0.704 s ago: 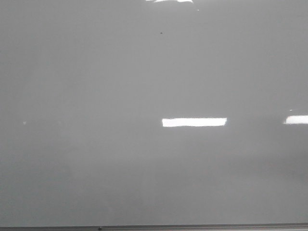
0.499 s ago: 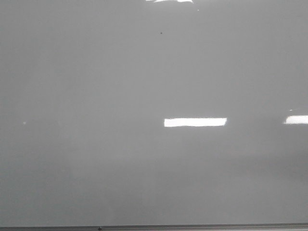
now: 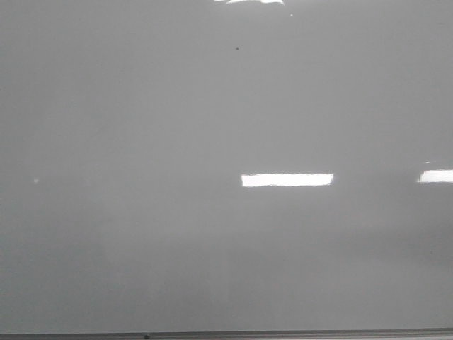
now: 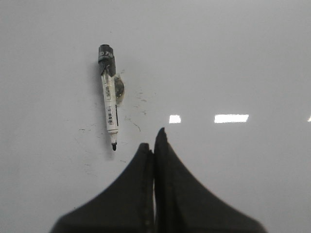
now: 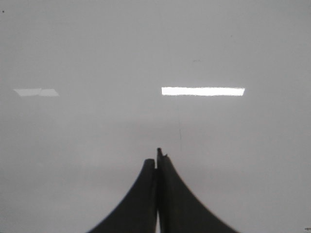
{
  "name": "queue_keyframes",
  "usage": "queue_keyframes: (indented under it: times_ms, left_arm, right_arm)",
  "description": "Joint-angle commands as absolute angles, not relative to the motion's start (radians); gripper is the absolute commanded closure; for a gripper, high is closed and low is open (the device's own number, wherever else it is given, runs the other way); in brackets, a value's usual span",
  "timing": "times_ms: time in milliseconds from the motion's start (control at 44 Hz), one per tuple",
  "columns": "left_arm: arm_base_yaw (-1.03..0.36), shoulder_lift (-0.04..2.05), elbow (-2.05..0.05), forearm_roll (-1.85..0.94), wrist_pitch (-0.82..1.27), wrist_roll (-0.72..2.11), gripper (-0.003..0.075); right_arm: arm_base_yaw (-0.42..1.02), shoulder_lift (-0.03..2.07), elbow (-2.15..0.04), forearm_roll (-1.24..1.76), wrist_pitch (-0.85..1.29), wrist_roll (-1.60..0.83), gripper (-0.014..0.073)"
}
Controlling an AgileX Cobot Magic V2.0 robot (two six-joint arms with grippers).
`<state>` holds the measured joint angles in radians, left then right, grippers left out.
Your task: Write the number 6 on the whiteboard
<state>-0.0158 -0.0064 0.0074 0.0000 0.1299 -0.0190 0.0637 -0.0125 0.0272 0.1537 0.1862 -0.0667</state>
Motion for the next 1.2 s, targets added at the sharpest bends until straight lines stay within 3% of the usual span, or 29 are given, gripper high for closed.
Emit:
queue_keyframes:
  times_ms: [0,545,727,931,1181]
  left_arm:
    - [-0.015,-0.019,0.011,0.000,0.044,-0.022,0.0741]
    - [-0.015,-0.019,0.011,0.000,-0.034,-0.022,0.0741]
    - [-0.012,-0.006,-0.089,0.000,-0.051,-0.022,0.0741]
    - [-0.012,0.166,-0.291,0.000,0.136,-0.009,0.0741]
    - [-0.012,0.370,-0.336,0.000,0.092,0.000,0.0736]
  right_arm:
    - [0.064,-0.030,0.013,0.160,0.100,-0.067,0.0654]
    - [0.064,-0.030,0.008,0.160,0.080,-0.067,0.0654]
    - [0.064,-0.017,-0.122,0.156,0.135,-0.069,0.0654]
    - [0.064,0.153,-0.335,0.161,0.227,-0.068,0.0654]
    - [0.064,0.350,-0.406,0.161,0.186,-0.069,0.0648]
